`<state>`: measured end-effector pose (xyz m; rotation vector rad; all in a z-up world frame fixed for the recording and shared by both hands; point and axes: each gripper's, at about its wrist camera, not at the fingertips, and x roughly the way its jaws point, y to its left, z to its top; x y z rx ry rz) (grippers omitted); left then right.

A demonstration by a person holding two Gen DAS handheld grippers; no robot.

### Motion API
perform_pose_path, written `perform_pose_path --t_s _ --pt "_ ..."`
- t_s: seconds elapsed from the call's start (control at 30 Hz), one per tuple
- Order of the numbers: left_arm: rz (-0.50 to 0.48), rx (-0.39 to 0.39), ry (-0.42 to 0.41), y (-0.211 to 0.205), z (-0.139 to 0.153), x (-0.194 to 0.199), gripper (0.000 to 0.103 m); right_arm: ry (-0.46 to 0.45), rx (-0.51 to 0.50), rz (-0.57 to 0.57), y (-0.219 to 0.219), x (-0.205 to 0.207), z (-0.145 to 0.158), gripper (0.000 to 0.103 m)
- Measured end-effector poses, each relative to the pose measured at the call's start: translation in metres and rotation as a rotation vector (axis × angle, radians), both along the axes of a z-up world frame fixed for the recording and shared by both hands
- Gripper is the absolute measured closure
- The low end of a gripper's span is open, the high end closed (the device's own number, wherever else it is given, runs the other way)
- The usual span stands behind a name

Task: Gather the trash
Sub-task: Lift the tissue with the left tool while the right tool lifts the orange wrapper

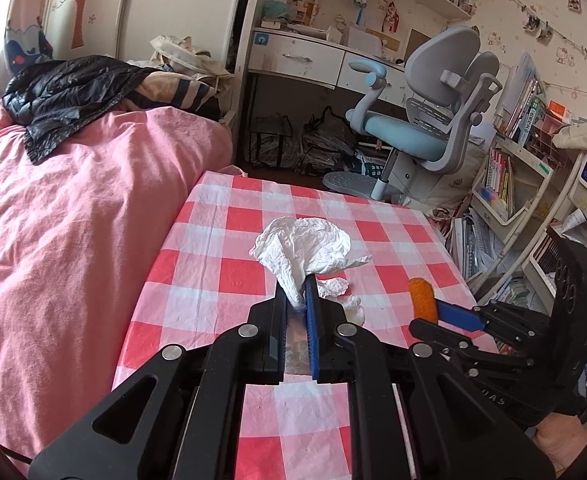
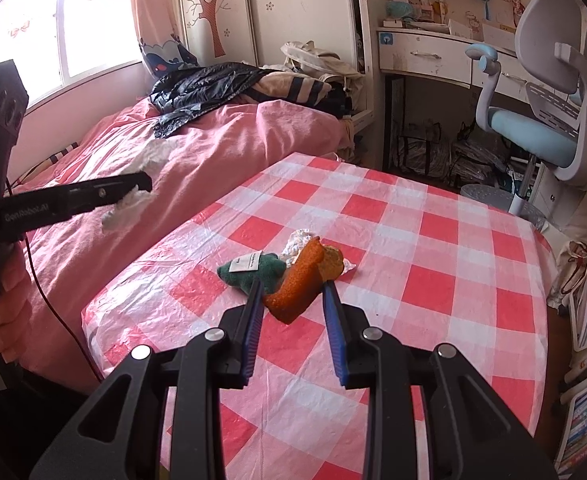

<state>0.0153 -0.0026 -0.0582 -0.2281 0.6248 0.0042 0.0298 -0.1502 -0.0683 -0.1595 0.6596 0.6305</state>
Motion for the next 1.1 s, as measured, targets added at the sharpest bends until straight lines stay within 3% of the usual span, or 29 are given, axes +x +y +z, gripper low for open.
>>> perform_pose_path --t_s 1.1 --pt "-0.016 0.001 -0.004 -0.003 0.002 0.003 0.094 0.005 -0.074 0.040 0.019 -0.002 -0.015 0.072"
